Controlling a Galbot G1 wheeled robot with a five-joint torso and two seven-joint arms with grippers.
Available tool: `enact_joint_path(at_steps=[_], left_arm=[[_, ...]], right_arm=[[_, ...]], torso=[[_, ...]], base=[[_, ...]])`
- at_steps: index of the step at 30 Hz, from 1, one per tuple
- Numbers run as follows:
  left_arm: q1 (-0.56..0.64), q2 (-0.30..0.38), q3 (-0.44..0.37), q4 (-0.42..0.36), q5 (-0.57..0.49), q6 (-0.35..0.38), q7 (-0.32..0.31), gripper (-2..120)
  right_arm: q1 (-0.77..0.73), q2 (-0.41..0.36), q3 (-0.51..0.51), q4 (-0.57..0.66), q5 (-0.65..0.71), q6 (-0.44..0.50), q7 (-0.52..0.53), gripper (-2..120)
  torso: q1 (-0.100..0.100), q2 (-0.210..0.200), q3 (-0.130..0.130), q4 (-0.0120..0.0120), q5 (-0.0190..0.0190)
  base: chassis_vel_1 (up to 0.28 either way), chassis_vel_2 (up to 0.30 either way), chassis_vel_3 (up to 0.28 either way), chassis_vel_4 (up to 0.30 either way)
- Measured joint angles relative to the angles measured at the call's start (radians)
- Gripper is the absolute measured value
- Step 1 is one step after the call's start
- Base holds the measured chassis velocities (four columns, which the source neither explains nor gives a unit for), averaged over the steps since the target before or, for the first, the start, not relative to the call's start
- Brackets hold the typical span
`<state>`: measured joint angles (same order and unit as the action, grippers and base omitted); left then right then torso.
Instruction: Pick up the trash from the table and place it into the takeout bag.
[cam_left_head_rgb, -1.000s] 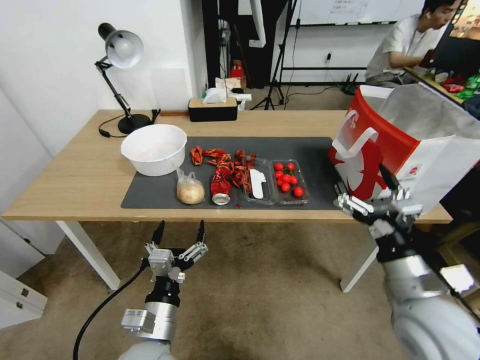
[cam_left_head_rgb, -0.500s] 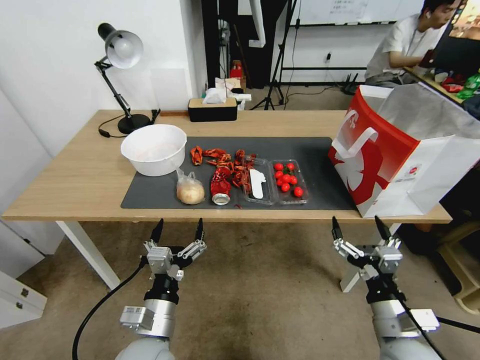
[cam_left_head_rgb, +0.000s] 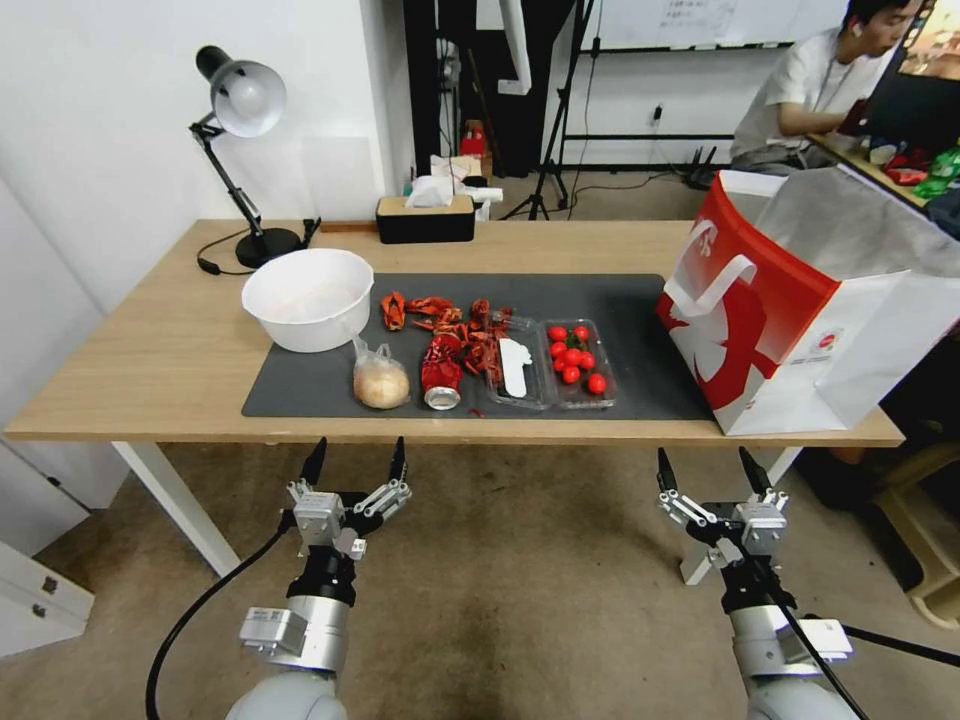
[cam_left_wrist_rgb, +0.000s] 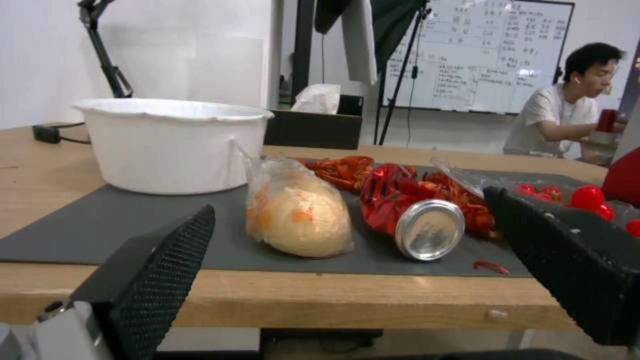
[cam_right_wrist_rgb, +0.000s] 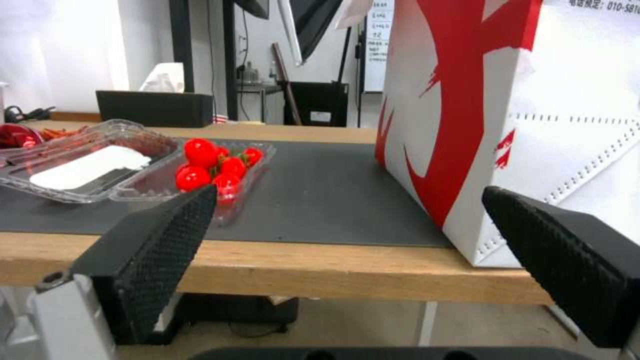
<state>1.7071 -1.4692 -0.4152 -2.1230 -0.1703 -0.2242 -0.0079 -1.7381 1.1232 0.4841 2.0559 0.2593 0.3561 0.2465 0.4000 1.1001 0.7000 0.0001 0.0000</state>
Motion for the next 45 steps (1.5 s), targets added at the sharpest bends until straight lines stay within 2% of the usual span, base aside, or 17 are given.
enact_joint_path(at_steps=[5, 6, 15, 31, 45], left_arm=[[-0.039, 0.04, 0.002, 0.012, -0.028, 0.041, -0.002, 100], [-0.056, 0.056, 0.0, 0.013, -0.048, 0.063, -0.006, 100], [-0.214, 0.175, 0.009, 0.061, -0.199, 0.172, -0.008, 100], [-0.396, 0.321, 0.066, 0.204, -0.375, 0.265, -0.012, 100], [-0.525, 0.376, 0.121, 0.343, -0.398, 0.277, -0.02, 100]], right_arm=[[0.005, -0.008, -0.009, 0.003, 0.0, 0.0, 0.0, 100], [0.009, -0.01, -0.015, 0.003, 0.0, 0.0, 0.0, 100], [0.013, -0.007, -0.026, 0.012, -0.012, 0.0, 0.005, 100], [0.013, -0.002, -0.024, 0.019, -0.019, 0.0, 0.014, 100], [0.016, -0.003, -0.013, 0.015, -0.014, 0.0, 0.021, 100]], torso=[[0.0, 0.0, 0.0, -0.0002, -0.0001], [0.0, 0.0, 0.0, 0.0004, 0.0001], [0.0, 0.0, 0.0, -0.0002, -0.0001], [0.0, 0.0, 0.0, -0.0002, -0.0001], [0.0, 0.0, 0.0, -0.0001, 0.0001]], base=[[0.0, 0.0, 0.0, 0.0], [0.0, 0.0, 0.0, 0.0], [0.0, 0.0, 0.0, 0.0], [0.0, 0.0, 0.0, 0.0], [0.0, 0.0, 0.0, 0.0]])
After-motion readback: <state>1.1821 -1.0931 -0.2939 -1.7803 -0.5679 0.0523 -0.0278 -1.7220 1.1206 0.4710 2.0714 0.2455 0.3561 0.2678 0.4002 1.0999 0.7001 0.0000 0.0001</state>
